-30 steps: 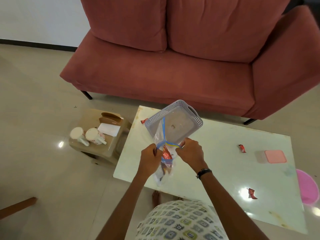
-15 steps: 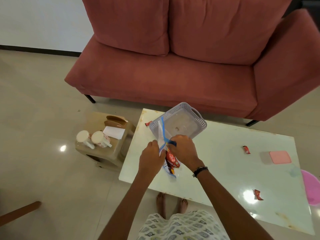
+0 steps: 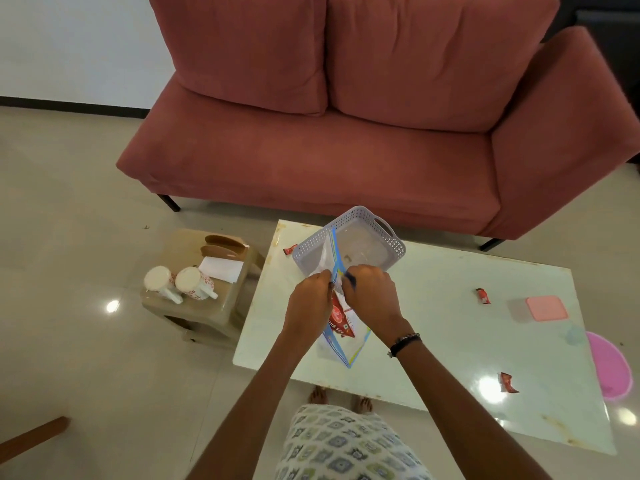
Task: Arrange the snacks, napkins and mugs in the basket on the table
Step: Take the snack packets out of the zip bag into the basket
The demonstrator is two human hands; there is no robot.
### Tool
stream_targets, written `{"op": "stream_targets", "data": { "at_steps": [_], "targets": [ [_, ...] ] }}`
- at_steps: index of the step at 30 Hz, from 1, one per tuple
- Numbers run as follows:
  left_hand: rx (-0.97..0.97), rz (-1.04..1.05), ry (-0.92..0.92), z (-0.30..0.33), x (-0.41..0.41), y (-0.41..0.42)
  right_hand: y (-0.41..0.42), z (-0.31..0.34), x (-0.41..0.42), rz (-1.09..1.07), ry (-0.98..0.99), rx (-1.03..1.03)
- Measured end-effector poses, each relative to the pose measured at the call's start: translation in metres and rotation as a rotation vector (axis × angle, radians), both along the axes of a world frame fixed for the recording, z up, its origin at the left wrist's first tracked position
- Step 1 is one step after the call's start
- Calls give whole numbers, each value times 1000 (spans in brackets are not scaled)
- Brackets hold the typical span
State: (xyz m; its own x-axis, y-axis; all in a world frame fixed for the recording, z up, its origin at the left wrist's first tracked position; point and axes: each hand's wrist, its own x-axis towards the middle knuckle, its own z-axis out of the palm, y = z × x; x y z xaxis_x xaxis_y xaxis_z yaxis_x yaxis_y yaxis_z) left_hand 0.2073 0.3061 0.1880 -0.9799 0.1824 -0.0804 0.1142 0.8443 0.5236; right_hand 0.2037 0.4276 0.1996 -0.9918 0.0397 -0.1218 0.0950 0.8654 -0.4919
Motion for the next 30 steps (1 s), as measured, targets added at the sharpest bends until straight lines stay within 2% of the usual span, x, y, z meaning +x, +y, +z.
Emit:
{"op": "stream_targets", "data": {
  "at_steps": [5, 10, 15, 19, 22, 27, 30],
  "targets": [
    [-15, 42, -9, -1, 1, -12, 10, 6, 0, -96, -45, 52],
    [-11, 2, -35, -1, 11, -8, 0, 2, -10, 24, 18, -47],
    [-14, 59, -72, -1, 11, -13, 2, 2, -18, 89, 61, -84],
    [-15, 86, -12, 5, -5, -8, 0, 4, -7, 165, 53, -121],
    [-22, 31, 6, 8, -12, 2, 1, 4, -5, 116, 73, -129],
    [75, -14, -3, 12, -11, 7, 7, 10, -5, 100, 142, -113],
    [53, -17, -3, 14, -13, 1, 19, 10, -9, 32, 157, -88]
  ]
}}
